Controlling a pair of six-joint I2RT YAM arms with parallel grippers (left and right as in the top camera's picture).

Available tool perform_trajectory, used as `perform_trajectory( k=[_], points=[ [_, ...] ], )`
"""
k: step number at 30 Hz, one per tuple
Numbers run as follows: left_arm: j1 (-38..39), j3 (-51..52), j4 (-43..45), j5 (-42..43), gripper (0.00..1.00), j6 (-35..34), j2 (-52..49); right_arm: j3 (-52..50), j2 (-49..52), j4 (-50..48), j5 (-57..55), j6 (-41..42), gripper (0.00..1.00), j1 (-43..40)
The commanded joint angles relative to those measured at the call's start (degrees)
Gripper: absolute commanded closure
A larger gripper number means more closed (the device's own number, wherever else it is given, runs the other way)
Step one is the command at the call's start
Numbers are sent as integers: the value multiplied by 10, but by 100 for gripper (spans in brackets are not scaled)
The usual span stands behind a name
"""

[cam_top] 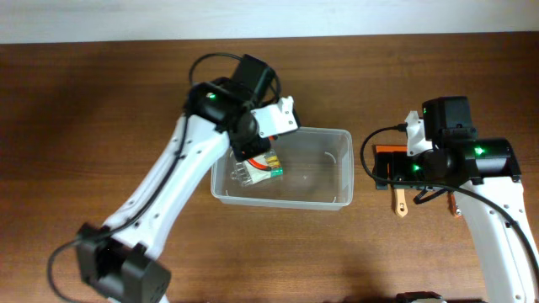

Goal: Pack container
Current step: 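Lift the red pliers and drop them into the container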

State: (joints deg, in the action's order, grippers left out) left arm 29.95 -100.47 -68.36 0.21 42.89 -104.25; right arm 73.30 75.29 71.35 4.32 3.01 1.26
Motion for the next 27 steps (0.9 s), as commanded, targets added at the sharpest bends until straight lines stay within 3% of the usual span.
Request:
perform_trajectory(
  k=[1,13,15,16,19,21,27],
  points=[
    [0,-2,-2,16,98,16,-54,10,0,-1,-5,2,1,-2],
    [0,-2,3,18,96,16,-171,10,0,-1,-5,2,1,-2],
    [0,-2,4,17,67,16,-172,10,0,0,-5,2,1,-2],
    [0,-2,4,16,59,16,-172,10,0,0,-5,2,1,-2],
    [0,-2,4,15,52,16,-172,10,0,-1,-5,2,1,-2],
    [0,-2,4,13,39,16,-172,10,0,-2,-5,2,1,-2],
    [0,-28,-1,-50,29,-48,-158,10,0,-3,-5,2,1,-2]
  ],
)
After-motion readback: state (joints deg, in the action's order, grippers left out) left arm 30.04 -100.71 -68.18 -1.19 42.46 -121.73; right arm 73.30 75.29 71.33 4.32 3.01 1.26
